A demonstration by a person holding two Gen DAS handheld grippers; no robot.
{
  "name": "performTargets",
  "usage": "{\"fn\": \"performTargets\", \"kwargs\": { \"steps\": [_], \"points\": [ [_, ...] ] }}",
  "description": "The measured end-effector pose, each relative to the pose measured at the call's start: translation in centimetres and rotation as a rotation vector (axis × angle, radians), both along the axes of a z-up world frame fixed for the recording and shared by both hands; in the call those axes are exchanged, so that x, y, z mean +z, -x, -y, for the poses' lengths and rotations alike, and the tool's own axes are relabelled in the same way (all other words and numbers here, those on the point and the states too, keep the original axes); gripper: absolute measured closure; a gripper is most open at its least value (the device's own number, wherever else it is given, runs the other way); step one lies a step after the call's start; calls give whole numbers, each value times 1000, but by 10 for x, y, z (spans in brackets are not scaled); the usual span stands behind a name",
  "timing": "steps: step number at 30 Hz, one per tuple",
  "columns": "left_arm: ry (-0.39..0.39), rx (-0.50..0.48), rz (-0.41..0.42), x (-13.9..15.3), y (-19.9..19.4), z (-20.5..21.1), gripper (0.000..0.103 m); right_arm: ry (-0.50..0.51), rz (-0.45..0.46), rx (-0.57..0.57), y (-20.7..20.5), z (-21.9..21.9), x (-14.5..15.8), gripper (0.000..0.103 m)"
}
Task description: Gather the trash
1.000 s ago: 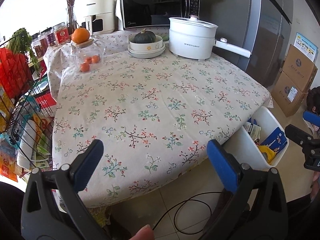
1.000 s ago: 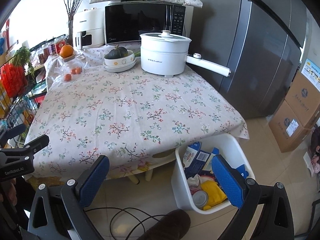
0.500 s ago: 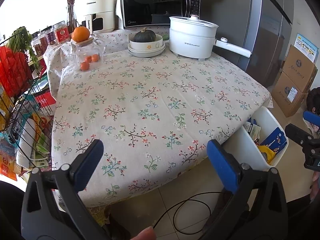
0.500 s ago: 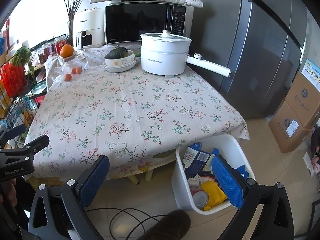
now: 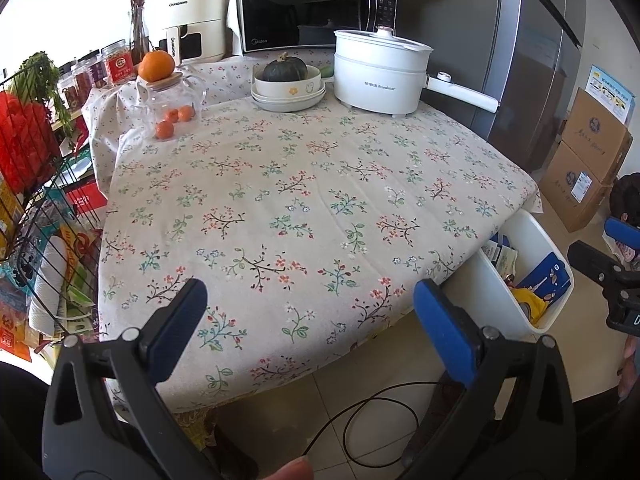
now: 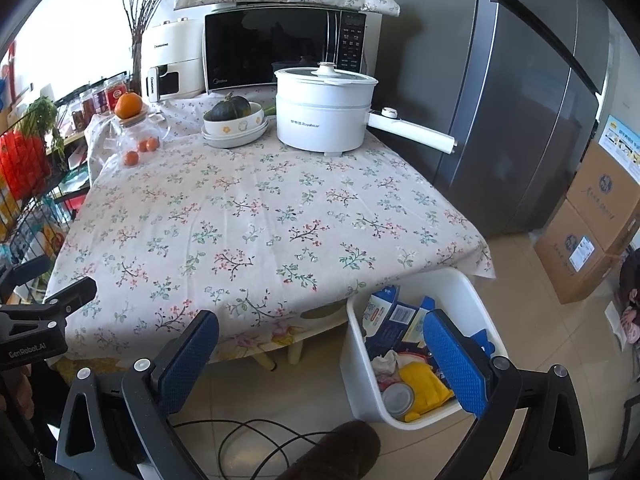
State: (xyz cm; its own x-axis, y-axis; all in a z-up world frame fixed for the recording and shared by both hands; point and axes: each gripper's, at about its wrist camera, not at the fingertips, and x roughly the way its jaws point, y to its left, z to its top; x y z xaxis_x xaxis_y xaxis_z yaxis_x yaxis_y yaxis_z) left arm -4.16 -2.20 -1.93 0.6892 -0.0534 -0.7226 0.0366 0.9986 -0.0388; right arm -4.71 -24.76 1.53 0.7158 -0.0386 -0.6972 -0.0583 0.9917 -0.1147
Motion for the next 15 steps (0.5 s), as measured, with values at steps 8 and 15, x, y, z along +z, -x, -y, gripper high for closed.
{"fn": "performTargets", "kwargs": {
  "steps": [8, 15],
  "points": [
    [0, 5, 0, 0, 0, 0, 0, -4, -1, -7, 0, 1, 0, 0],
    [16, 10, -15, -2, -3, -3, 0, 0, -7, -3, -3, -2, -2, 0]
  ]
}}
